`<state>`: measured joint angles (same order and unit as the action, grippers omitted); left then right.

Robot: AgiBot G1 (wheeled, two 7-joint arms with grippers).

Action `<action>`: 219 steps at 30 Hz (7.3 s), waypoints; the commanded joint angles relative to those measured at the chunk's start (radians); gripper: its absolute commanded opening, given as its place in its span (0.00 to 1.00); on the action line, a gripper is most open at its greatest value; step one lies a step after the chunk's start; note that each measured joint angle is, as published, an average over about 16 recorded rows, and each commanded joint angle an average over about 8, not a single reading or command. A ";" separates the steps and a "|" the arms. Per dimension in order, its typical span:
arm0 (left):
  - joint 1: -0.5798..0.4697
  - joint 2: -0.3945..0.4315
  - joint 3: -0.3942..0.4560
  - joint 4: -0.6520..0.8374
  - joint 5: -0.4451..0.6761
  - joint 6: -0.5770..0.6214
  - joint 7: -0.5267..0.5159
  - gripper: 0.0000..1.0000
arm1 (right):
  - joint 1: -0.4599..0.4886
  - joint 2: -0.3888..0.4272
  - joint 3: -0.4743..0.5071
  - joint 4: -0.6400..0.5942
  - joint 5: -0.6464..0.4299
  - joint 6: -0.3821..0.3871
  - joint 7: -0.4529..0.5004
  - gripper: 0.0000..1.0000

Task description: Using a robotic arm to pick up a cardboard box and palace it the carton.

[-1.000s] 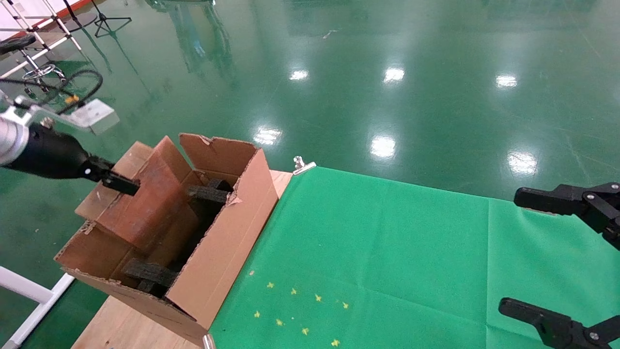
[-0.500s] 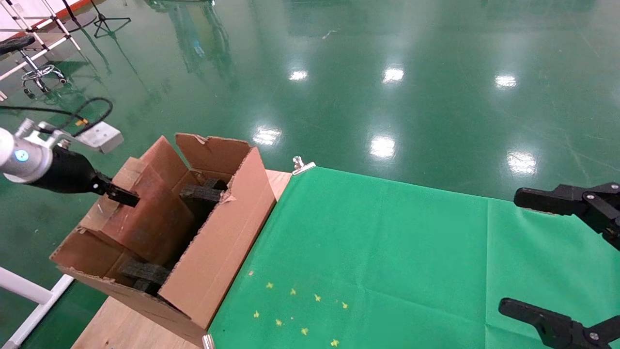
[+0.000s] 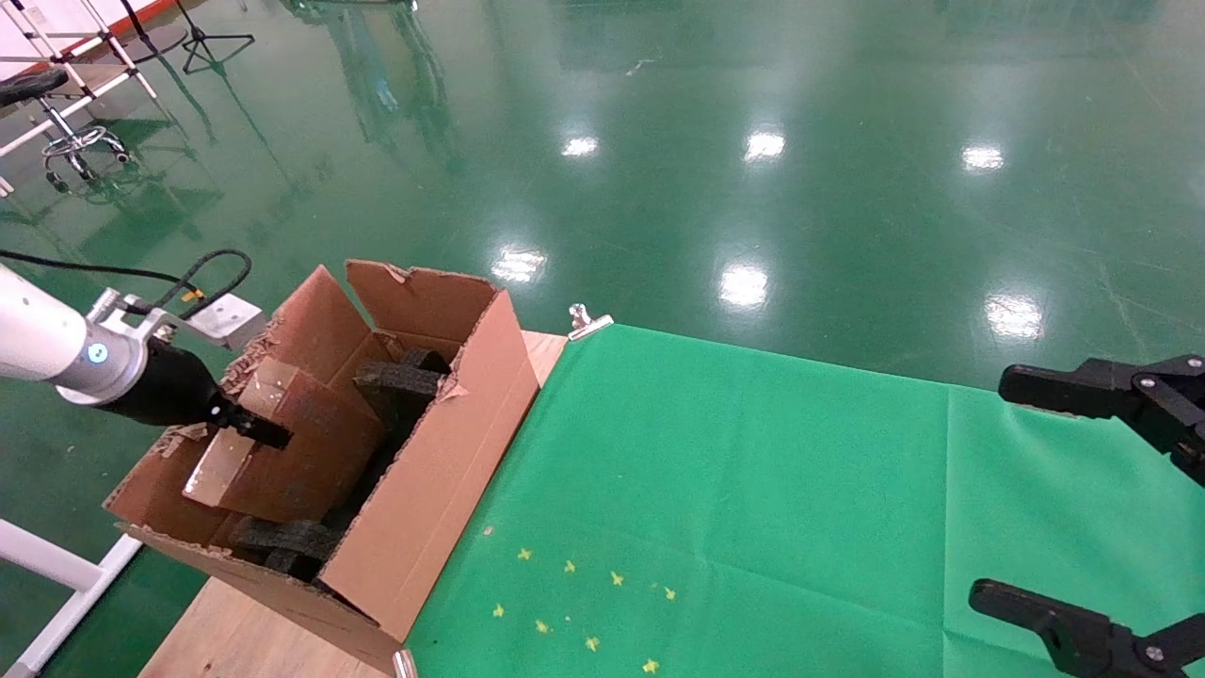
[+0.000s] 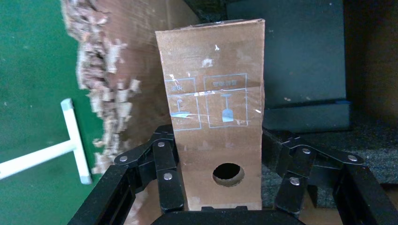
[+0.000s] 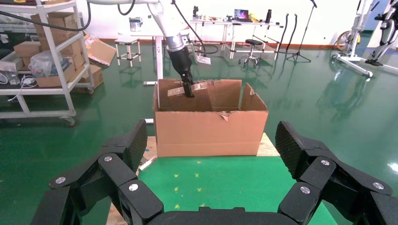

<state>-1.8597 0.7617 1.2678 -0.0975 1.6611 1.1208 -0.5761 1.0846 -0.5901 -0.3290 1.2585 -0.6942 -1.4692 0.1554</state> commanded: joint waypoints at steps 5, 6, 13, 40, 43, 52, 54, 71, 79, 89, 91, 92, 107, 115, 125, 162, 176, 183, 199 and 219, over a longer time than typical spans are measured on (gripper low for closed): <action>0.014 0.018 -0.004 0.045 -0.008 -0.004 0.007 0.80 | 0.000 0.000 0.000 0.000 0.000 0.000 0.000 1.00; 0.014 0.019 -0.004 0.048 -0.008 -0.005 0.007 0.92 | 0.000 0.000 0.000 0.000 0.000 0.000 0.000 1.00; 0.015 0.020 -0.005 0.051 -0.010 -0.005 0.007 1.00 | 0.000 0.000 0.000 0.000 0.000 0.000 0.000 1.00; -0.036 -0.004 -0.023 -0.019 -0.032 0.022 0.060 1.00 | 0.000 0.000 0.000 0.000 0.000 0.000 0.000 1.00; -0.068 -0.036 -0.056 -0.079 -0.081 0.056 0.108 1.00 | 0.000 0.000 0.000 0.000 0.000 0.000 0.000 1.00; -0.103 -0.134 -0.127 -0.264 -0.201 0.149 0.157 1.00 | 0.000 0.000 0.000 0.000 0.000 0.000 0.000 1.00; -0.105 -0.140 -0.128 -0.284 -0.203 0.153 0.154 1.00 | 0.000 0.000 0.000 -0.001 0.001 0.001 0.000 1.00; -0.049 -0.137 -0.179 -0.333 -0.244 0.166 0.170 1.00 | 0.000 0.000 0.000 -0.001 0.001 0.001 0.000 1.00; 0.064 -0.139 -0.289 -0.449 -0.337 0.194 0.199 1.00 | 0.000 0.000 0.000 -0.001 0.001 0.001 0.000 1.00; 0.211 -0.141 -0.431 -0.599 -0.458 0.231 0.238 1.00 | 0.000 0.000 0.000 -0.001 0.001 0.001 0.000 1.00; 0.241 -0.142 -0.460 -0.630 -0.483 0.239 0.246 1.00 | 0.000 0.000 0.000 -0.001 0.001 0.001 0.000 1.00; 0.256 -0.142 -0.475 -0.645 -0.495 0.242 0.250 1.00 | 0.000 0.000 0.000 -0.001 0.001 0.001 0.000 1.00; 0.482 -0.146 -0.694 -0.876 -0.681 0.299 0.309 1.00 | 0.000 0.000 -0.001 -0.001 0.001 0.001 -0.001 1.00; 0.598 -0.147 -0.807 -0.995 -0.777 0.328 0.339 1.00 | 0.000 0.000 -0.001 -0.001 0.001 0.001 -0.001 1.00; 0.734 -0.150 -0.939 -1.134 -0.889 0.362 0.375 1.00 | 0.000 0.000 -0.001 -0.001 0.001 0.001 -0.001 1.00; 0.785 -0.151 -0.987 -1.186 -0.930 0.375 0.388 1.00 | 0.000 0.001 -0.001 -0.001 0.001 0.001 -0.001 1.00; 0.782 -0.151 -0.985 -1.183 -0.928 0.374 0.387 1.00 | 0.000 0.001 -0.001 -0.001 0.001 0.001 -0.001 1.00; 0.782 -0.151 -0.985 -1.183 -0.928 0.373 0.387 1.00 | 0.000 0.001 -0.001 -0.001 0.001 0.001 -0.001 1.00; 0.781 -0.151 -0.984 -1.182 -0.927 0.373 0.387 1.00 | 0.000 0.001 -0.001 -0.001 0.001 0.001 -0.001 1.00; 0.781 -0.151 -0.984 -1.182 -0.927 0.373 0.387 1.00 | 0.000 0.001 -0.001 -0.001 0.001 0.001 -0.001 1.00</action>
<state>-1.0787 0.6111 0.2838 -1.2794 0.7341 1.4942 -0.1888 1.0843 -0.5895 -0.3297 1.2574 -0.6930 -1.4681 0.1547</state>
